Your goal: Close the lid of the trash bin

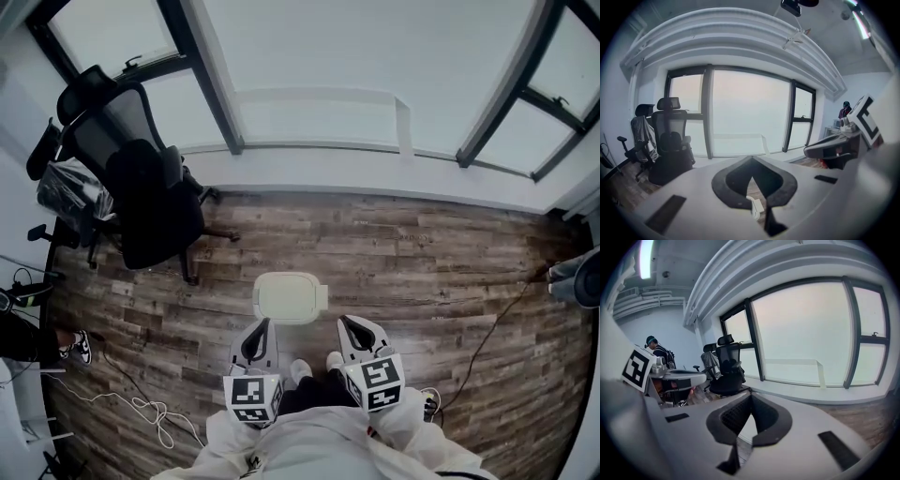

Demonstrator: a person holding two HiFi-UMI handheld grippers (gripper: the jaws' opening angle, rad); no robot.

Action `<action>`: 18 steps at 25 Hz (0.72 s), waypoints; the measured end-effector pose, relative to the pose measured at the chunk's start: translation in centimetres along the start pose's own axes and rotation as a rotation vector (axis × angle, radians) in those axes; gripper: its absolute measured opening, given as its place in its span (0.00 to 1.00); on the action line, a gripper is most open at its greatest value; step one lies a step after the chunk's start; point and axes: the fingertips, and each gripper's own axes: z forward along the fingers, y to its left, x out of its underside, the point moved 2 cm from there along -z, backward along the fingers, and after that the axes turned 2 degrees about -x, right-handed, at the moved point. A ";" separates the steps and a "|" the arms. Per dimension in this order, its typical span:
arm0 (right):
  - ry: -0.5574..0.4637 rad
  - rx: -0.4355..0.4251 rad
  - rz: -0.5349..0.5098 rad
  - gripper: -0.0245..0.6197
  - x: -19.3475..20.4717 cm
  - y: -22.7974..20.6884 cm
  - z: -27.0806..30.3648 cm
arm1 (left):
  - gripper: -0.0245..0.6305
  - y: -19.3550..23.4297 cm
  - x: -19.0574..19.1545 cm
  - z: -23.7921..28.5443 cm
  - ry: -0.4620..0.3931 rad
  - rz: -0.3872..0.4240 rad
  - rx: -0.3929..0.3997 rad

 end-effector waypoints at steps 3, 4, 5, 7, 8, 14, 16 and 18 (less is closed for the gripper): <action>-0.002 -0.022 0.001 0.07 -0.2 -0.6 -0.2 | 0.04 -0.4 -0.5 -0.1 -0.002 0.007 -0.019; -0.002 -0.031 0.002 0.07 -0.2 -0.9 -0.2 | 0.04 -0.6 -0.7 0.0 -0.004 0.011 -0.026; -0.003 -0.040 0.001 0.07 -0.1 -1.1 -0.2 | 0.04 -0.8 -0.9 0.1 -0.007 0.014 -0.033; -0.006 -0.059 -0.004 0.07 0.0 -1.5 -0.6 | 0.04 -1.5 -1.1 0.0 -0.011 0.015 -0.048; -0.008 -0.067 -0.009 0.07 0.1 -1.7 -1.0 | 0.04 -2.0 -1.2 -0.2 -0.014 0.013 -0.053; -0.059 -0.057 -0.036 0.07 -1.5 -3.1 -2.1 | 0.04 -4.0 -2.2 -0.2 -0.026 0.016 -0.059; -0.073 -0.052 -0.034 0.07 -1.9 -3.3 -2.2 | 0.04 -4.1 -2.3 -0.3 -0.030 0.016 -0.064; -0.076 -0.054 -0.031 0.07 -2.0 -3.3 -2.2 | 0.04 -3.9 -2.3 -0.5 -0.031 0.015 -0.072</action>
